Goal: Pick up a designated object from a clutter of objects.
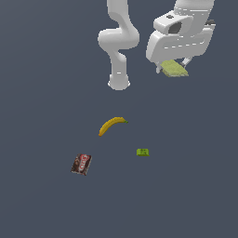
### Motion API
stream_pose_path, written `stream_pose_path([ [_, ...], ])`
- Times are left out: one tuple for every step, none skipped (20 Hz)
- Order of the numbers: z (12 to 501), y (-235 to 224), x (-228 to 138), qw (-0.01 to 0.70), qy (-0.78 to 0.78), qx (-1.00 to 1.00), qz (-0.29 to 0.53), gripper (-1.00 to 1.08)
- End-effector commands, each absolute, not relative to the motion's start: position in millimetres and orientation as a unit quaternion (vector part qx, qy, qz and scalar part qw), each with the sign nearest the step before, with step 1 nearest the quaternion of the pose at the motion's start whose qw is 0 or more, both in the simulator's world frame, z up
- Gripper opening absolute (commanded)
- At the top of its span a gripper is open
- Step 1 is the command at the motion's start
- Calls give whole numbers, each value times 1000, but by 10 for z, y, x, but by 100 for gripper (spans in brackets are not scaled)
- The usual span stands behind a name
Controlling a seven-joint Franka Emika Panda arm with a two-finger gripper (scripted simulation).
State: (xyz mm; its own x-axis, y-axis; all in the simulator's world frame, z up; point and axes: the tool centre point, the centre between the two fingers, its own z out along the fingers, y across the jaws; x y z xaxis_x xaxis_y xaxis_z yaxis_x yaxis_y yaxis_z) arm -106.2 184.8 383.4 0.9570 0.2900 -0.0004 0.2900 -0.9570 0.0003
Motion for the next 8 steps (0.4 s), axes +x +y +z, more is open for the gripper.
stream_pose_path([
  [3900,1873,-1059,0,146,989,0,-100],
  [3912,1878,-1057,0,146,989,0,-100],
  [3919,1882,-1056,0,146,989,0,-100],
  [3921,1883,-1054,0,146,989,0,-100],
  [3917,1883,-1052,0,146,989,0,-100],
  [3910,1876,-1049,0,146,989,0,-100],
  [3903,1874,-1048,0,146,989,0,-100],
  [3901,1873,-1047,0,146,989,0,-100],
])
